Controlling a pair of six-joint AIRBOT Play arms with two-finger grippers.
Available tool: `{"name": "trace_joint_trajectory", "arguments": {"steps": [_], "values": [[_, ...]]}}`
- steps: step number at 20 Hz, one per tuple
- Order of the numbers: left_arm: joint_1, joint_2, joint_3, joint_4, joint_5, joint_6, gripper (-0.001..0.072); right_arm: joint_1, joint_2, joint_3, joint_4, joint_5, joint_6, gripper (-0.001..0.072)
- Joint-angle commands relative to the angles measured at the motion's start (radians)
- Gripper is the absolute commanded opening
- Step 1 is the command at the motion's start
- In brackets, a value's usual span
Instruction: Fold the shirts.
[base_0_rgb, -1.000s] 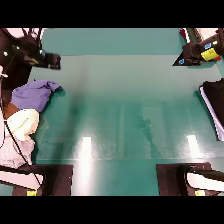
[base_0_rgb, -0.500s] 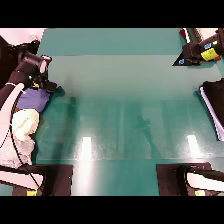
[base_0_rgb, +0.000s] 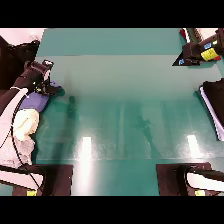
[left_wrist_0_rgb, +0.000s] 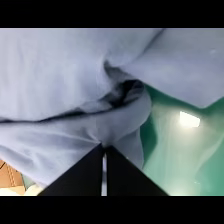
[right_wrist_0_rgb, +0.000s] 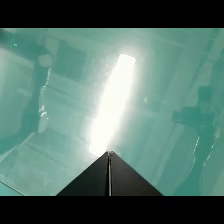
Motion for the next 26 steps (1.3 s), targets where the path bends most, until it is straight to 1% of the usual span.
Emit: {"name": "trace_joint_trajectory", "arguments": {"steps": [1, 2, 3, 5, 6, 8, 10, 12, 13, 15, 19, 22, 24, 26], "values": [[-0.001, 0.047, 0.055, -0.019, -0.027, 0.005, 0.0024, 0.001, 0.001, 0.001, 0.002, -0.011, 0.000, 0.0019], [-0.001, 0.089, 0.093, -0.051, 0.000, 0.027, 0.0024, 0.000, 0.006, 0.002, 0.002, -0.024, 0.000, 0.0019], [-0.003, 0.142, 0.148, -0.108, 0.021, 0.069, 0.0024, -0.002, 0.015, 0.002, 0.002, -0.047, 0.000, 0.0019], [-0.003, 0.252, 0.283, -0.298, 0.017, 0.200, 0.0024, -0.019, 0.054, 0.004, 0.002, -0.114, 0.000, 0.0019], [-0.003, 0.307, 0.357, -0.423, 0.003, 0.276, 0.0024, -0.027, 0.079, 0.004, 0.002, -0.149, 0.000, 0.0018], [-0.003, 0.397, 0.479, -0.685, -0.027, 0.389, 0.0024, -0.047, 0.134, 0.004, 0.002, -0.222, 0.000, 0.0019], [-0.003, 0.462, 0.576, -1.014, -0.063, 0.507, 0.0024, -0.073, 0.188, 0.004, 0.002, -0.283, 0.001, 0.0019], [-0.003, 0.488, 0.637, -1.267, -0.095, 0.588, 0.0024, -0.098, 0.240, 0.004, 0.002, -0.325, 0.001, 0.0019], [-0.003, 0.487, 0.664, -1.345, -0.107, 0.605, 0.0024, -0.111, 0.262, 0.004, 0.002, -0.334, 0.001, 0.0019], [-0.003, 0.484, 0.660, -1.366, -0.111, 0.604, 0.0024, -0.133, 0.303, 0.004, 0.002, -0.338, 0.001, 0.0019], [-0.003, 0.439, 0.552, -1.389, -0.143, 0.594, 0.0024, -0.155, 0.362, 0.004, 0.002, -0.335, 0.001, 0.0019], [-0.003, 0.379, 0.429, -1.388, -0.178, 0.550, 0.0024, -0.154, 0.383, 0.004, 0.002, -0.330, 0.001, 0.0018], [-0.002, 0.345, 0.319, -1.350, -0.190, 0.552, 0.0024, -0.155, 0.383, 0.003, 0.002, -0.303, 0.001, 0.0019], [-0.002, 0.324, 0.216, -1.255, -0.195, 0.548, 0.0025, -0.155, 0.381, 0.003, 0.001, -0.272, 0.001, 0.0019]]}}
